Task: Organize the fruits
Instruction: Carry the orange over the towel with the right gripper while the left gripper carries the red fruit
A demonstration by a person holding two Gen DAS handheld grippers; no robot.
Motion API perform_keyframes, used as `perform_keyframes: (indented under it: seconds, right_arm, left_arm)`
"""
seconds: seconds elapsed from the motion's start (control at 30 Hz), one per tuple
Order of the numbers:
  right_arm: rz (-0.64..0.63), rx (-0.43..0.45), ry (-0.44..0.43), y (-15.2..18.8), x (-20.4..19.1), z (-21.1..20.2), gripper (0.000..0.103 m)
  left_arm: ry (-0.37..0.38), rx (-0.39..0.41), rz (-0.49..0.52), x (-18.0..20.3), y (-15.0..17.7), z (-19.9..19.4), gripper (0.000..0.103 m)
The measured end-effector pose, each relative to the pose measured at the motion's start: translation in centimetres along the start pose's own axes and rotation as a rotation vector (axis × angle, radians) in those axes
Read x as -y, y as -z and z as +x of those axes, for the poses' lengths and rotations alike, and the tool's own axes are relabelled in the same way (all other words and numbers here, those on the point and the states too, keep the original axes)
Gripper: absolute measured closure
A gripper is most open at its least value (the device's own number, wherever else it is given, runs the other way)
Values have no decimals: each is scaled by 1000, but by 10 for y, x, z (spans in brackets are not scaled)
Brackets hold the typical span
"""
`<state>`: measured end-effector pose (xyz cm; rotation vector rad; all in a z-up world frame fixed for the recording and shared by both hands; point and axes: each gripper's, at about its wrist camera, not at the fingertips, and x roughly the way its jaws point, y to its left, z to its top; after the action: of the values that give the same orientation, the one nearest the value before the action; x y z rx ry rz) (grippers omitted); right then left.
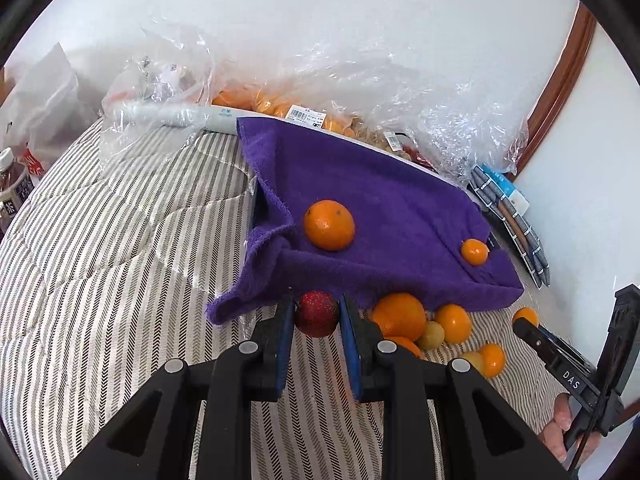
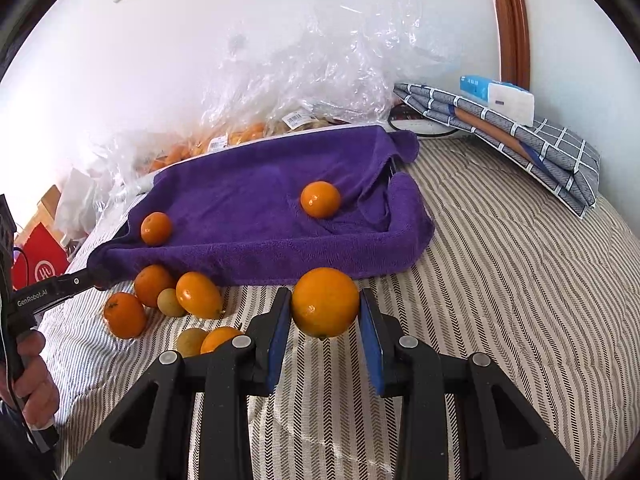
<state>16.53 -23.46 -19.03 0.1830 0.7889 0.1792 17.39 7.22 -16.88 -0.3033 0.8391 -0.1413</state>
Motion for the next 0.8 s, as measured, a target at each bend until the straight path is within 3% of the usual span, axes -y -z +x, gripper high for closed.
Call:
perform_keyframes:
  seconds: [0.8]
  right_arm:
    - [-14,37,-61,-8,-2,-11,69]
  left_arm:
    - [20,67,-11,-2,-5,-15,81]
